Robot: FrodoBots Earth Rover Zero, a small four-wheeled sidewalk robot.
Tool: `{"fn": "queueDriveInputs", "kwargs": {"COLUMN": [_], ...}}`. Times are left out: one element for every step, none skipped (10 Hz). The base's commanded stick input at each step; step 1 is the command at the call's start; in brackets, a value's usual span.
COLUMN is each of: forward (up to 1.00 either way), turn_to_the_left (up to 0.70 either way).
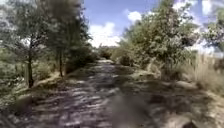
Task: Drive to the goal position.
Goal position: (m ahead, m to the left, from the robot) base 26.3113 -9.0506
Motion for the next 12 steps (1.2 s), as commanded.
{"fn": "queueDriveInputs", "kwargs": {"forward": [0.85,0.85,0.85,0.85,0.85,0.85,0.85,0.85,0.85,0.85,0.85,0.85], "turn_to_the_left": [0.33,0.15,0.01,0.0,0.0,0.0,0.0,0.0,0.0,0.0,0.0,0.0]}}
